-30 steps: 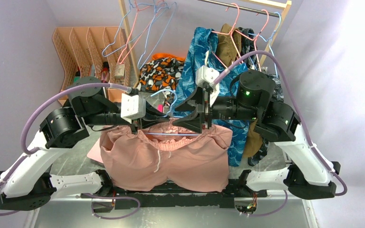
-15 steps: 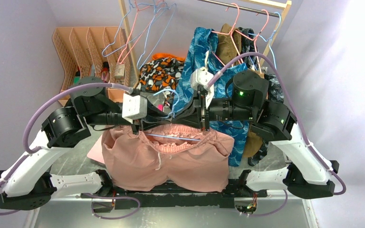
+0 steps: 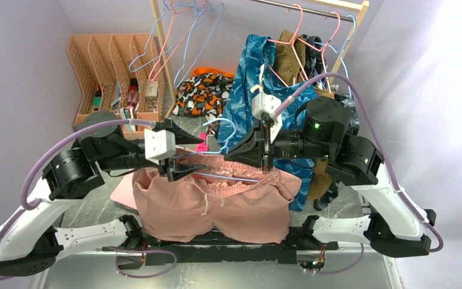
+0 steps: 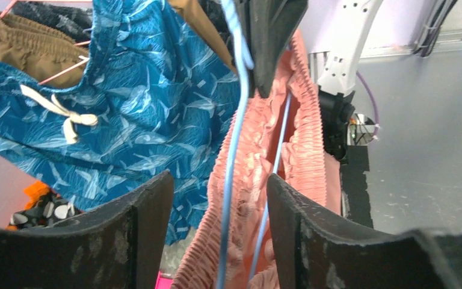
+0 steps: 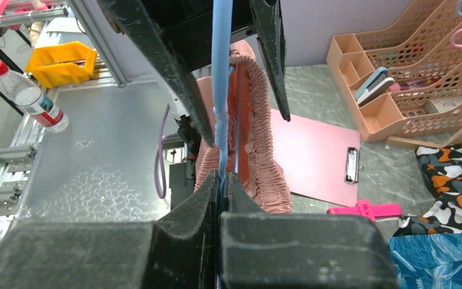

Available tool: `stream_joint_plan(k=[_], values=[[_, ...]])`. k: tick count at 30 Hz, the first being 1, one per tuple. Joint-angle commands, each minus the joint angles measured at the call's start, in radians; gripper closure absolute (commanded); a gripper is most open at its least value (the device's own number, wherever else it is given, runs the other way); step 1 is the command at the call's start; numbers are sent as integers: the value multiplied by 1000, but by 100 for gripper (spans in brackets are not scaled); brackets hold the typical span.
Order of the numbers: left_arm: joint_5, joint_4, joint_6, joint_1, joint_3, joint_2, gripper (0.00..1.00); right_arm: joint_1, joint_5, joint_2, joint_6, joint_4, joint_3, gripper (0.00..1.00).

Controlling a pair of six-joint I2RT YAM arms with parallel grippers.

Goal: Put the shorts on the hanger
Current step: Adjust the shorts on the hanger.

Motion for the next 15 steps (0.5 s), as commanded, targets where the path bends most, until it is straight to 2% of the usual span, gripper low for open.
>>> stream_joint_plan(k=[1,4,7,8,13,15], values=[[-97,18,13,0,-23,-7,42,0,-33,-17,23,86,-23,100],[-93,57,5,0,-28,-6,59,1,-40,-14,27,95,-34,100],[-90,96,0,0,-28,-15,88,0,-41,-18,33,105,-43,100],[-94,103,1,0,-28,-17,92,0,-41,-20,34,108,-45,100],[-82,110,1,0,-27,-19,93,0,-26,-26,63,126,-47,98],[-72,112,-1,0,-30,-18,93,0,-22,-25,99,156,-46,78]])
